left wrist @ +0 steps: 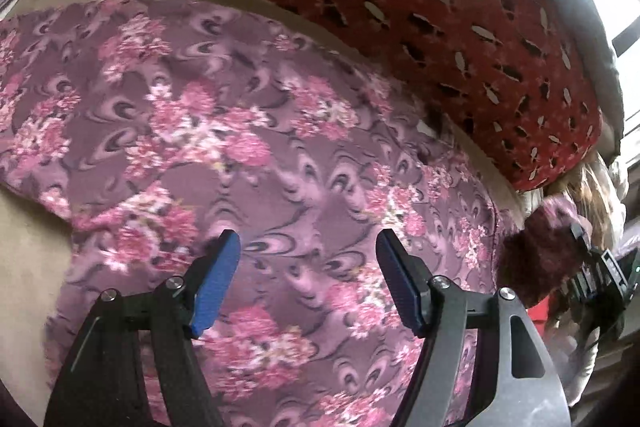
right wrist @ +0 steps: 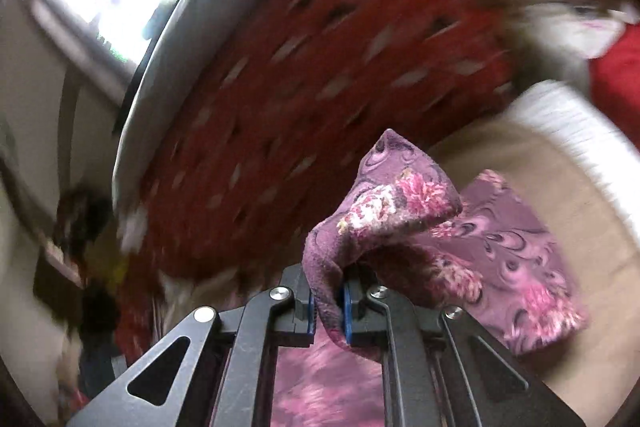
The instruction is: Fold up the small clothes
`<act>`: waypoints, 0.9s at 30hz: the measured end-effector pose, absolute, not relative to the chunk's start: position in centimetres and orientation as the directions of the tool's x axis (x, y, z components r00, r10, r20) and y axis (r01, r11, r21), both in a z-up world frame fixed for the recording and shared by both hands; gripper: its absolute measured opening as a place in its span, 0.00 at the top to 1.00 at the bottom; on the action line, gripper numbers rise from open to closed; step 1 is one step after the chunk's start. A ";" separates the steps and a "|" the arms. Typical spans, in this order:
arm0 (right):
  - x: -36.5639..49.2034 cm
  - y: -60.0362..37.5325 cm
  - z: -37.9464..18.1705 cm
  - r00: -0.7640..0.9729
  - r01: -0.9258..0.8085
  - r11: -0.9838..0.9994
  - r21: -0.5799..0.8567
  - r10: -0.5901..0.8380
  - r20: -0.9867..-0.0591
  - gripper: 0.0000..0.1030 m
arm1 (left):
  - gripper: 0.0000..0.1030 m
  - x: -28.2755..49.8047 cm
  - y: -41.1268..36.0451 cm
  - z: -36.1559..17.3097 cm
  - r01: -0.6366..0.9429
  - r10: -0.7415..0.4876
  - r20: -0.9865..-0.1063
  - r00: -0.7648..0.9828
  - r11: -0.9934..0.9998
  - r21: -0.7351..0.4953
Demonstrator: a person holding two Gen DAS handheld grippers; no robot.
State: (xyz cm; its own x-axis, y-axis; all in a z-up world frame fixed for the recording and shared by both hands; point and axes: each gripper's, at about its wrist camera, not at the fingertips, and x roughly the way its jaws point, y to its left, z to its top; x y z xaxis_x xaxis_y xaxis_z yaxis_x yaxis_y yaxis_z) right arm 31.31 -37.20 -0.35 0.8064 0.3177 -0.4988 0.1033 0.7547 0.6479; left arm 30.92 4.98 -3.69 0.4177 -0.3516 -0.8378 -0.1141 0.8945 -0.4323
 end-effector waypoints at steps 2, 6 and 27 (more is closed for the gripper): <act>32.7 -33.2 -0.6 0.778 0.058 0.772 0.632 0.362 -0.513 0.91 | 0.32 31.0 5.8 -3.8 -0.124 -0.360 -0.840 0.406 0.889 -0.442; 35.1 -24.0 -0.8 0.712 -0.049 0.796 0.604 0.452 -0.538 0.89 | 0.32 31.2 8.0 -3.8 -0.154 -0.436 -0.806 0.400 0.835 -0.528; 29.8 -18.9 -5.8 0.545 -0.067 0.795 0.603 0.536 -0.645 0.54 | 0.25 31.3 4.9 -4.8 -0.056 -0.615 -0.731 0.296 0.753 -0.655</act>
